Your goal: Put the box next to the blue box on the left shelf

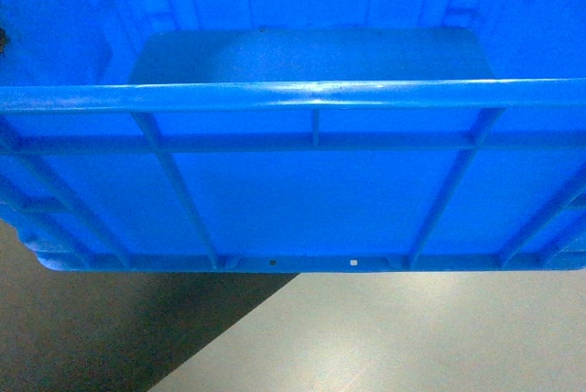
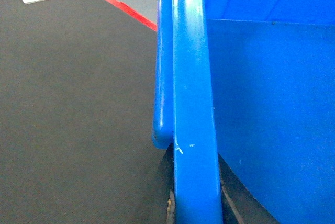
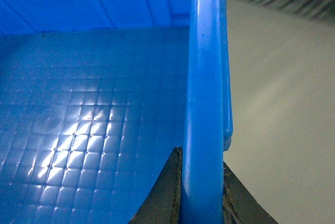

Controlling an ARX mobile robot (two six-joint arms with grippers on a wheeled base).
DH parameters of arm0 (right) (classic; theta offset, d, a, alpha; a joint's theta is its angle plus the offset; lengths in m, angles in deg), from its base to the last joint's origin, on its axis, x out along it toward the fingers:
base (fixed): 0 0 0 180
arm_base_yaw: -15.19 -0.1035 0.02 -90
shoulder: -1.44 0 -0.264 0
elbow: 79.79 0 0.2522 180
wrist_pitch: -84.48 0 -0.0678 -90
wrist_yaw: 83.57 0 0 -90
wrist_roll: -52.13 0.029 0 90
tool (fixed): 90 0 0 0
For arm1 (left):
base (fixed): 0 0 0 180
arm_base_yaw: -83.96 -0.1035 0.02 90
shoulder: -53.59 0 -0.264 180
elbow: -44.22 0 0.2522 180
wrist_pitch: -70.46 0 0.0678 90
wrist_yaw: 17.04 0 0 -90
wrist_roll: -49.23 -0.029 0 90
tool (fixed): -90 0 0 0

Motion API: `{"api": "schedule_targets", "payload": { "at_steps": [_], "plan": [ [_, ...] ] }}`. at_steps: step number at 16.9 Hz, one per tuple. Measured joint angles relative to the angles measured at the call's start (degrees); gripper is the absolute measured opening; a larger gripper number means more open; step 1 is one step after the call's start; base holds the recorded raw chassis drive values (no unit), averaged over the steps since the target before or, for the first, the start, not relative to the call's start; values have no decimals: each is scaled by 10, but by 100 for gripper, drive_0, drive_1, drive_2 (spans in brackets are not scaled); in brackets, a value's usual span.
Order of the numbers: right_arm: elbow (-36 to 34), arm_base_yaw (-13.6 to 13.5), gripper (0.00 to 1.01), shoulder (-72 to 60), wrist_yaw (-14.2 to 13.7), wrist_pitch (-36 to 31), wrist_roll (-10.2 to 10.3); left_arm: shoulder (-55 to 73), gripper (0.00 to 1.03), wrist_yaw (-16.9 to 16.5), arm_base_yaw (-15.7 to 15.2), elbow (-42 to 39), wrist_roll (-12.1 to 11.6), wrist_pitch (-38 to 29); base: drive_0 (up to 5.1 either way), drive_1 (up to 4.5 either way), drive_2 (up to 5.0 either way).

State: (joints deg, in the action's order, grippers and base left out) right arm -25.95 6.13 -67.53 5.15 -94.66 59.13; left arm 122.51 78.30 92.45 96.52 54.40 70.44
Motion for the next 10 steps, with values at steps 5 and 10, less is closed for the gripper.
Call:
{"api": "schedule_targets", "payload": {
  "at_steps": [5,10],
  "plan": [
    [0,0,9,0,0,0,0,0,7,0,0,0,0,0,-148,-148,-148],
    [0,0,9,0,0,0,0,0,7,0,0,0,0,0,-152,-152,-152]
  ]
}}
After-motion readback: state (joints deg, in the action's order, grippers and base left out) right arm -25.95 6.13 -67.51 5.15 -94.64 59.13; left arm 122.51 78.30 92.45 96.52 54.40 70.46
